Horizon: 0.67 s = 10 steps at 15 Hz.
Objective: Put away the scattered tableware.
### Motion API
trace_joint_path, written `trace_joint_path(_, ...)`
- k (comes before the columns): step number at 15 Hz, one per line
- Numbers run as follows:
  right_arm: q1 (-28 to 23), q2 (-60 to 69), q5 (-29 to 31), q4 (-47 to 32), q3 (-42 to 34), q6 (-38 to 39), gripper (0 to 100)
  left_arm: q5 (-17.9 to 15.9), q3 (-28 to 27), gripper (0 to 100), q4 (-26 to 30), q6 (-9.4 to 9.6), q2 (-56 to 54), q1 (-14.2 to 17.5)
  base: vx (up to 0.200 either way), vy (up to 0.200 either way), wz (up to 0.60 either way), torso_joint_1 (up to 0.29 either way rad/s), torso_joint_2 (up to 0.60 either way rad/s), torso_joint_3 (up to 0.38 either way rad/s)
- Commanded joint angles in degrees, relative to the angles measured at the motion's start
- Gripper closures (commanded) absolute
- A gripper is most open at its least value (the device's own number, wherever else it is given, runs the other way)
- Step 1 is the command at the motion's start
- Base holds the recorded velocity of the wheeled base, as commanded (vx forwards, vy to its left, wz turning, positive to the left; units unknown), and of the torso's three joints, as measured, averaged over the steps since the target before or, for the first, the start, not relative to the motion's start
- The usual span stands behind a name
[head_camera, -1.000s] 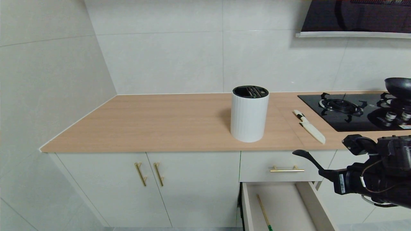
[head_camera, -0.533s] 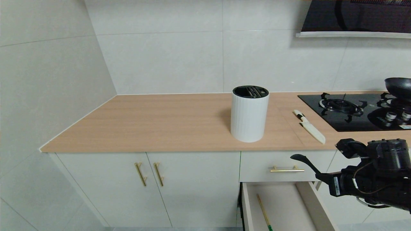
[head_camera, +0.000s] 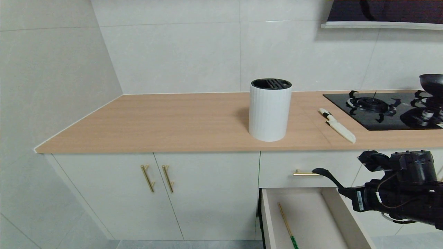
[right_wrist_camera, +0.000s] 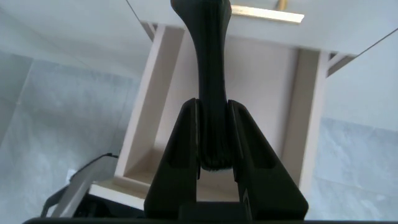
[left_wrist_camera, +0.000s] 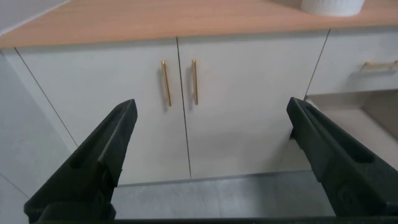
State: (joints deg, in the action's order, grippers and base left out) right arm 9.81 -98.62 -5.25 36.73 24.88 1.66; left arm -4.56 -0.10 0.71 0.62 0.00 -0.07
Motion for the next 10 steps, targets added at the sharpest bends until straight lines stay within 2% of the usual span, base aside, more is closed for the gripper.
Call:
trace_joint_path(1,0.03,-1.13,-0.02,0.01,0.17,0.01,100,-0.01,0.01,0,0.00,-0.01,0.00,-0.01,0.000,0.000,0.00,-0.212,0.51,0.286)
trace_joint_path(10,-0.23,-6.14,1.04,2.91,0.43,0.01,100,-0.01,0.01,0,0.00,-0.01,0.00,-0.01,0.000,0.000,0.00,-0.199,0.49,0.288)
